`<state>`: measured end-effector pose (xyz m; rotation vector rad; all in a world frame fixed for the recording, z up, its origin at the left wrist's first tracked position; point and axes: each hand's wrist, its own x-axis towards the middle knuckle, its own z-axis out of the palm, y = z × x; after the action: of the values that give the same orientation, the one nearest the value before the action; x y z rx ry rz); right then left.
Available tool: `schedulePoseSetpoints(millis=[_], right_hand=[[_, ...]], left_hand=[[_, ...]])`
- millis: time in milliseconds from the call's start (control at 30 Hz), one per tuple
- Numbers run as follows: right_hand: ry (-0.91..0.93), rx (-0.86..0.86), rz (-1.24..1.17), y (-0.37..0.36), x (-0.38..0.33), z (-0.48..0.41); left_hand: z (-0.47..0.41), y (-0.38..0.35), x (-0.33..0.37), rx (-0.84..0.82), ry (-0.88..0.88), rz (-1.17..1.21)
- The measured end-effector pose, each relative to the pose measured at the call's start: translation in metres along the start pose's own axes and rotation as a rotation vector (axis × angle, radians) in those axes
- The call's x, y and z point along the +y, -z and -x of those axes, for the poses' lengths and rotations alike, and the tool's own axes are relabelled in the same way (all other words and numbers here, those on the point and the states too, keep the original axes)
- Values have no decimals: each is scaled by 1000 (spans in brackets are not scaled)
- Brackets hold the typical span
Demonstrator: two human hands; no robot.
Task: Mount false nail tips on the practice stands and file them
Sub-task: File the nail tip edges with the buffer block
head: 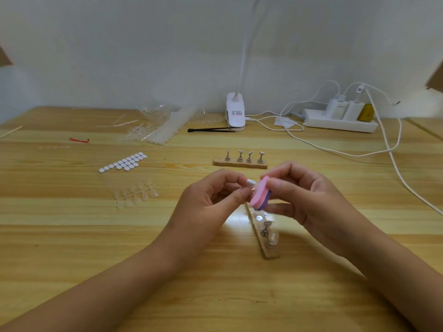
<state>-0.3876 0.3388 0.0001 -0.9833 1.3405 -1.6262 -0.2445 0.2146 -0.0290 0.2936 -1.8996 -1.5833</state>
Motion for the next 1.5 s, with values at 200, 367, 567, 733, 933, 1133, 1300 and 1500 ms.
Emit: schedulePoseSetpoints(millis=[200, 367, 567, 733, 933, 1133, 1300, 1500], right_hand=[[12, 8, 0, 1, 1, -1], [16, 38, 19, 2, 3, -2], [39, 51, -4, 5, 4, -3], [103, 298, -272, 22, -3, -11], [58, 120, -41, 14, 4, -5], [209, -106, 262, 2, 2, 3], [218, 18, 228, 4, -4, 2], [154, 27, 269, -3, -1, 0]], left_hand=[[-1, 1, -1, -4, -4, -46], [0, 2, -2, 8, 2, -46], [2, 0, -1, 1, 1, -25], [3, 1, -2, -33, 11, 16], [0, 2, -2, 12, -19, 22], [-1, 6, -5, 48, -24, -7], [-2, 5, -6, 35, -24, 3], [-1, 2, -9, -45, -41, -22]])
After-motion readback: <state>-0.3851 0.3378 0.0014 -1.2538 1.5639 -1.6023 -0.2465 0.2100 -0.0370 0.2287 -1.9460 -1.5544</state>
